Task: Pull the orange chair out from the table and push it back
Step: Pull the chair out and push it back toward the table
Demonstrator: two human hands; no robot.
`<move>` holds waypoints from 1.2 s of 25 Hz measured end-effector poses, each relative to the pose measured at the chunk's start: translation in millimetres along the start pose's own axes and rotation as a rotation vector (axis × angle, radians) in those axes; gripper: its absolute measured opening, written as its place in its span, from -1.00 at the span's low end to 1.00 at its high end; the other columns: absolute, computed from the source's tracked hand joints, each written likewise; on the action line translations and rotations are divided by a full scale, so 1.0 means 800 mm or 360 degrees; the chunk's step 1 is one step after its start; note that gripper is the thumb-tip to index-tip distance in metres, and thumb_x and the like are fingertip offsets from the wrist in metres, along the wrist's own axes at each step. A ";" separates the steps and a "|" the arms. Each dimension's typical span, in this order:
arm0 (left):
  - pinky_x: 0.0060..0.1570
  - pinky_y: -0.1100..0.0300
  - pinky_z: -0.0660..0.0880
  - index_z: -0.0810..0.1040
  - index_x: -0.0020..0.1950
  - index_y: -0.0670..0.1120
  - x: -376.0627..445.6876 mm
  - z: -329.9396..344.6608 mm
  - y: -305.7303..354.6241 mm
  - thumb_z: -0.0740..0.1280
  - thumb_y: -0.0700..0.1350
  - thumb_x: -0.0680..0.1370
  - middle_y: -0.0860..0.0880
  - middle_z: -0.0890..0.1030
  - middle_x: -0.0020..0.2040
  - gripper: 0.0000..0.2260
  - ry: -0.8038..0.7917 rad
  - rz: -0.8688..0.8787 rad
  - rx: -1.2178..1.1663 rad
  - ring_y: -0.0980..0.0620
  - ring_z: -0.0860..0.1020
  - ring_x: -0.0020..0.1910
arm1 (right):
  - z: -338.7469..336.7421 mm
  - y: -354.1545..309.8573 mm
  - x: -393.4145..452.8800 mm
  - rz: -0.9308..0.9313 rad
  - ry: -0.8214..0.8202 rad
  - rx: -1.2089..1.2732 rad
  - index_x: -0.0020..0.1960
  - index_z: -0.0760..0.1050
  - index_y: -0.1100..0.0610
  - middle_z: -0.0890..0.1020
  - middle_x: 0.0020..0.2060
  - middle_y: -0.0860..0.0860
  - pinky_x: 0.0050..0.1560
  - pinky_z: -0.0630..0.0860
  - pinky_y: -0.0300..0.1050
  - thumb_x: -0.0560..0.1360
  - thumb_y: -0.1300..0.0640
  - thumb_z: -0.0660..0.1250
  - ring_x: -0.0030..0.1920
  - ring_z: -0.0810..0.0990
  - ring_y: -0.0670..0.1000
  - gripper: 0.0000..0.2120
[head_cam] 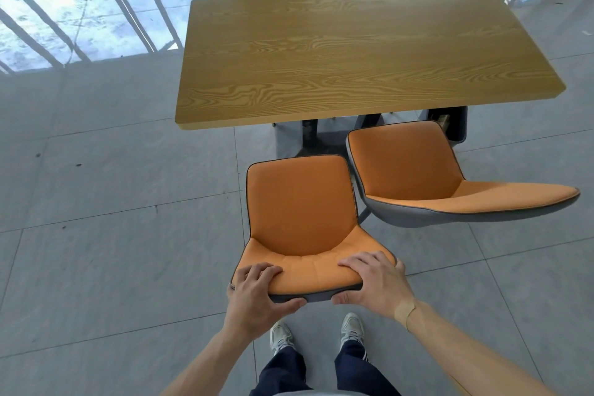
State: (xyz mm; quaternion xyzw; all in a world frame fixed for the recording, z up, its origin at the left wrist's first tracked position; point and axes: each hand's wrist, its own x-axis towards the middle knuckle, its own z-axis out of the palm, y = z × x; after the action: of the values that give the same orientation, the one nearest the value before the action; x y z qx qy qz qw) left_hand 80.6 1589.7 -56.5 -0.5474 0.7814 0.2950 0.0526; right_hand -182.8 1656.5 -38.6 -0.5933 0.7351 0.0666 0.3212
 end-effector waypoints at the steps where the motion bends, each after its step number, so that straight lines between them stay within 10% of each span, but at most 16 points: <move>1: 0.31 -0.16 0.29 0.42 0.35 0.18 0.004 -0.003 0.001 0.13 0.65 0.20 0.22 0.39 0.34 -0.14 0.0000 0.0000 0.0002 0.06 0.20 0.38 | -0.002 0.000 0.004 0.0004 0.0003 0.0005 0.36 0.29 -0.30 0.38 0.34 -0.28 0.30 0.19 0.28 0.08 -0.74 -0.04 0.36 0.26 -0.07 -0.03; 30: 0.26 -0.23 0.31 0.42 0.30 0.19 0.114 -0.031 0.034 0.09 0.67 0.19 0.21 0.41 0.32 -0.15 0.0027 -0.0001 -0.0029 0.06 0.20 0.37 | -0.069 0.041 0.101 -0.0068 0.0053 0.0047 0.32 0.35 -0.31 0.42 0.33 -0.25 0.30 0.16 0.30 0.07 -0.74 -0.02 0.35 0.28 -0.05 -0.06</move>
State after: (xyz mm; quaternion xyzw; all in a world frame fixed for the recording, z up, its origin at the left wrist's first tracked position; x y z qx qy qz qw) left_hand 26.3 1508.0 -62.0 -0.5506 0.7790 0.2973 0.0411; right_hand -241.9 1572.3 -48.9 -0.6050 0.7285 0.0390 0.3190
